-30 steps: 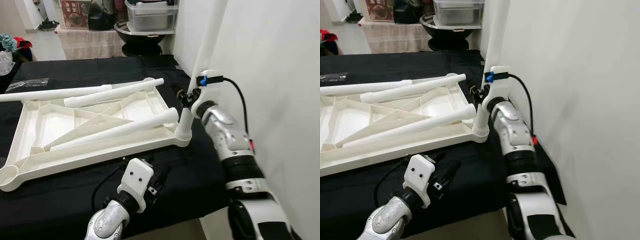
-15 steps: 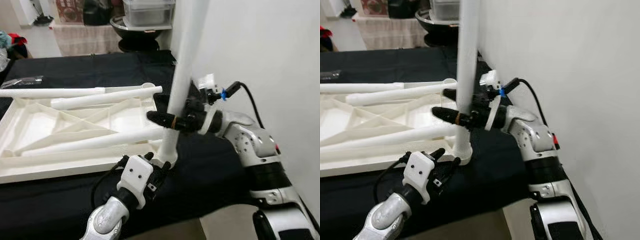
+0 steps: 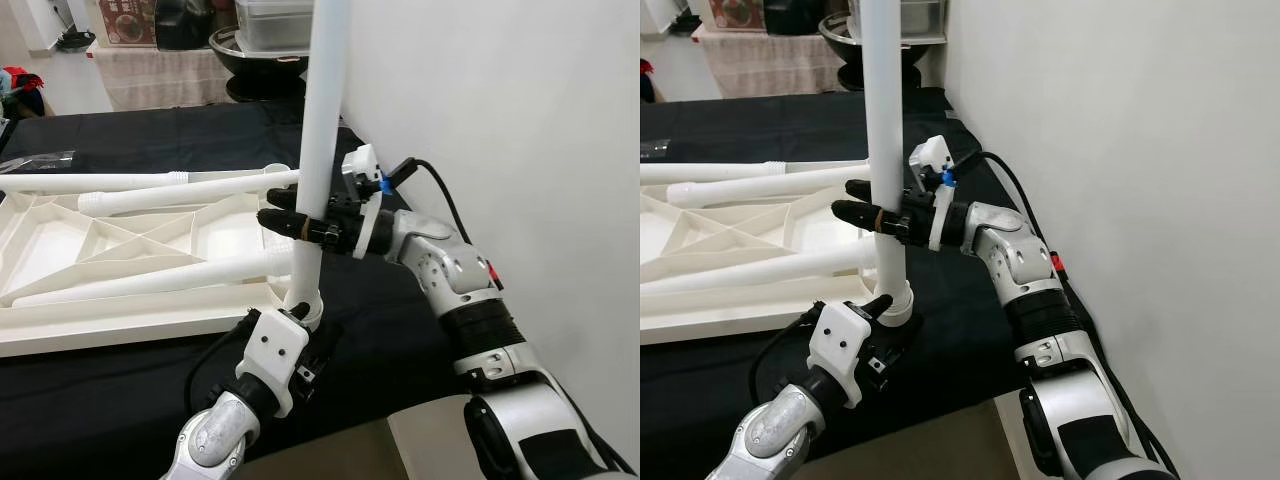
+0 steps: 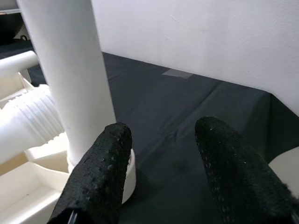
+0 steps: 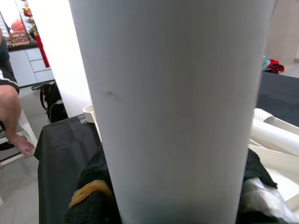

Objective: Building children table

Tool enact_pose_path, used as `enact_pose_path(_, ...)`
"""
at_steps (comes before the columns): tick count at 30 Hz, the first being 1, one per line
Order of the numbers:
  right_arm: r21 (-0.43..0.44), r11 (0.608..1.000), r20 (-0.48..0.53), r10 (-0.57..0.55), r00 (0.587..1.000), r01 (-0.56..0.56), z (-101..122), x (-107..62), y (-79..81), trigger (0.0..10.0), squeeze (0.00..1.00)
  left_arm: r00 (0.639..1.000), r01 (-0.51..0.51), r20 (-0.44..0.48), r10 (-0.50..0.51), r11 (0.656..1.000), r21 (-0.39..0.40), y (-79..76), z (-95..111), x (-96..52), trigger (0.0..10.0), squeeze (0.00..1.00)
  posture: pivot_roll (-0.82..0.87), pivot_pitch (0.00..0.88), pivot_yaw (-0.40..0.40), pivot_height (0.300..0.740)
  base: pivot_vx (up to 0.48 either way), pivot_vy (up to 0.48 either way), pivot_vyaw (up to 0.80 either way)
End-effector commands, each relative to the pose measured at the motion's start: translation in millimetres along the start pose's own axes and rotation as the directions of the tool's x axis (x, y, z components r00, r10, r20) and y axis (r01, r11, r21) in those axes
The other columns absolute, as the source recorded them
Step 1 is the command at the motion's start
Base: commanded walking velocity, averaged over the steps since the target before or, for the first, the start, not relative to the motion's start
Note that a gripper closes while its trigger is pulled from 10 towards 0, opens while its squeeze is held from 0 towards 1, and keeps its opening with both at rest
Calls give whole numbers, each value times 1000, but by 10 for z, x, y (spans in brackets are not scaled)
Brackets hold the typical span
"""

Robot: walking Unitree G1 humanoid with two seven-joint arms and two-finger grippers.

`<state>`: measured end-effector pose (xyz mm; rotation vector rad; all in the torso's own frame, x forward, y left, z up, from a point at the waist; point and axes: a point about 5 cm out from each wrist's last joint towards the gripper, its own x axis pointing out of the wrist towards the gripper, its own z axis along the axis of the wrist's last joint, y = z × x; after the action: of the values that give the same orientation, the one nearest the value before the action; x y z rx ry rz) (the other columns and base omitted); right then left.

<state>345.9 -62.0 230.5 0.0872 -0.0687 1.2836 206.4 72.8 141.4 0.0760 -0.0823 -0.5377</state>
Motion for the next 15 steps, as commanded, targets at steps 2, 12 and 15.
enact_pose_path(2,-11,985,91,-169,981,171,86,73,-83,0,0,1000,2,-7,-2,1000,-1,-5,-19,4,10000,0,39,33,-81,740,0,0,0)
enact_pose_path(12,7,153,-65,-986,153,988,-127,-559,-642,0,0,1000,-1,-9,1,1000,4,11,-24,11,10000,0,32,33,-75,740,0,0,0)
enact_pose_path(15,14,74,-66,-995,75,997,-130,-606,-598,0,0,1000,-2,-9,2,1000,5,11,-24,11,10000,0,32,33,-75,740,0,0,0)
